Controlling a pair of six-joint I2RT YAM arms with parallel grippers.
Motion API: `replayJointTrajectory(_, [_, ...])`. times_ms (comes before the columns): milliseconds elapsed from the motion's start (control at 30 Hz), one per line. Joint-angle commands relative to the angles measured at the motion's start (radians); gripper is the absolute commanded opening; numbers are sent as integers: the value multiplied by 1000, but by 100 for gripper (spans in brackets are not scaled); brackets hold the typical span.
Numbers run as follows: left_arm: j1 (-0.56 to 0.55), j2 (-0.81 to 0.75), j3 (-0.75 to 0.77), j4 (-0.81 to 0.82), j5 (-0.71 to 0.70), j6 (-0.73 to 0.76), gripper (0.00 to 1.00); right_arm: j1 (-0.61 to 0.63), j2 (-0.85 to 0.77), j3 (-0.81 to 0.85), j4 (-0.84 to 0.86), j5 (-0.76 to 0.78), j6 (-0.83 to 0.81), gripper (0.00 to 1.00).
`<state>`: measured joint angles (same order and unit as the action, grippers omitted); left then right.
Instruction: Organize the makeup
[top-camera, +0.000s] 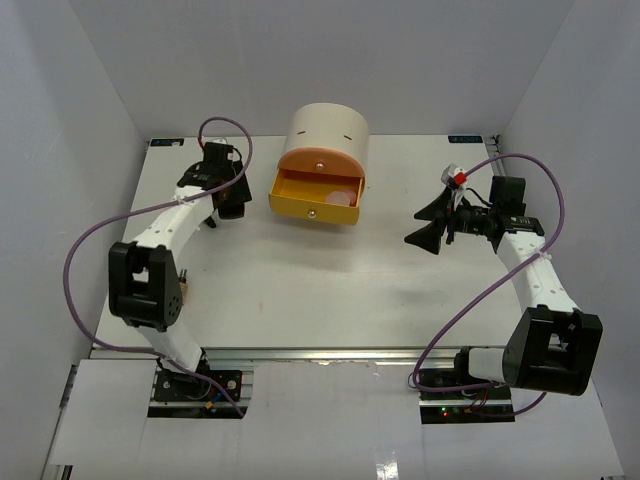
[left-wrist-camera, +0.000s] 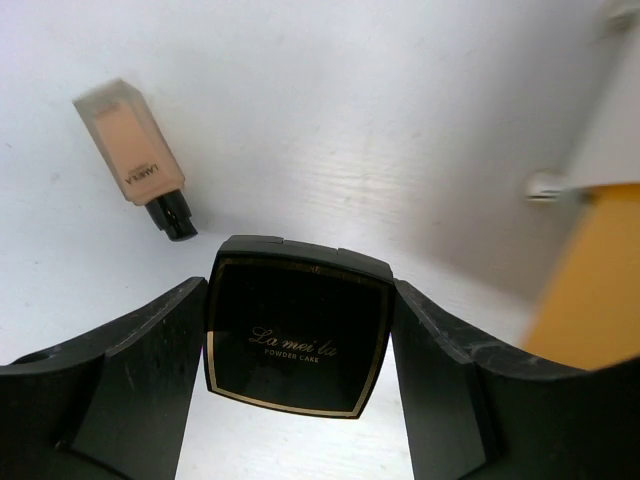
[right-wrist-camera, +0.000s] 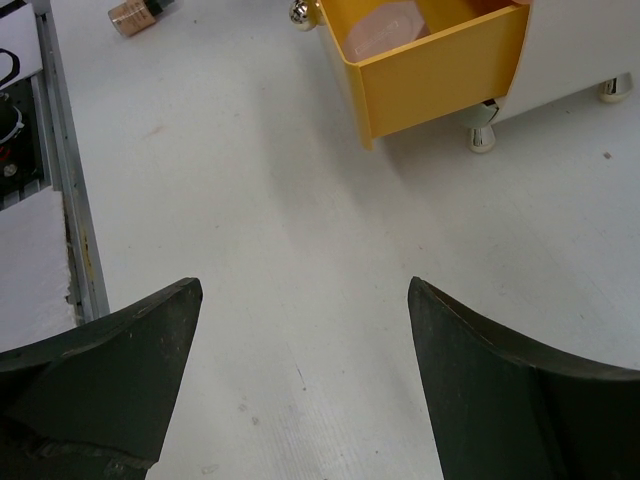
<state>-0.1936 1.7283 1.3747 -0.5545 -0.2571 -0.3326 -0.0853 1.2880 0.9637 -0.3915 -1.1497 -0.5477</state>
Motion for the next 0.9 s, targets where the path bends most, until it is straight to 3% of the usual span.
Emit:
replayJointTrajectory(0, [-7, -223, -25, 99, 165, -41, 5, -5, 14, -11, 20, -23, 15, 90])
replayJointTrajectory(167, [-50, -249, 42, 133, 336, -83, 5, -5, 16, -15, 20, -13, 17, 90])
replayJointTrajectory(500, [-203, -48, 266, 127, 273, -98, 14, -7, 34, -20, 20, -1, 15, 90])
replayJointTrajectory(700, [-227, 9, 301, 115, 225, -103, 40, -7, 39, -21, 17, 11, 11, 90])
replayJointTrajectory(833, [-231, -13, 272, 114, 213, -105, 79, -7, 40, -23, 17, 18, 9, 90])
replayJointTrajectory(867, [-231, -18, 269, 114, 210, -103, 84, -6, 42, -22, 19, 26, 13, 90])
